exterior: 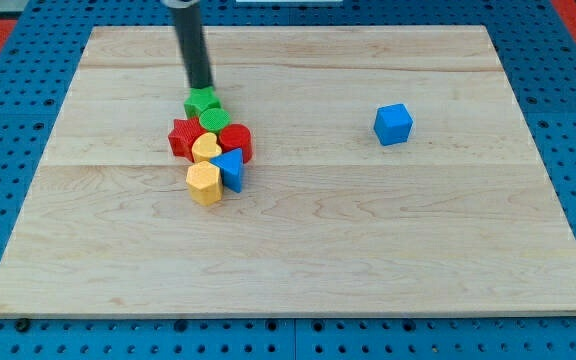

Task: Push the green star closer to the red star

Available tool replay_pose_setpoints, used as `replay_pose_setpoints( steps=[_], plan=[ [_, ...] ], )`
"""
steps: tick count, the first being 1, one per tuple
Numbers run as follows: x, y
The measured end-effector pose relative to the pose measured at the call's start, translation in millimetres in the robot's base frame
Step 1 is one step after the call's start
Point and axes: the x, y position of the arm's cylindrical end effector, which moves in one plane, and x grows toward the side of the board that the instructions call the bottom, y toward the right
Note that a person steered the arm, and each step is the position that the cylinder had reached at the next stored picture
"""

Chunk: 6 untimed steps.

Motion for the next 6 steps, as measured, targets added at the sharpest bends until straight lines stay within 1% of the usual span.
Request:
replay_pose_setpoints(
  steps=[1, 2, 3, 6],
  plan=[
    [3, 35],
    [4, 55],
    [14, 31],
    [24, -81]
  ],
)
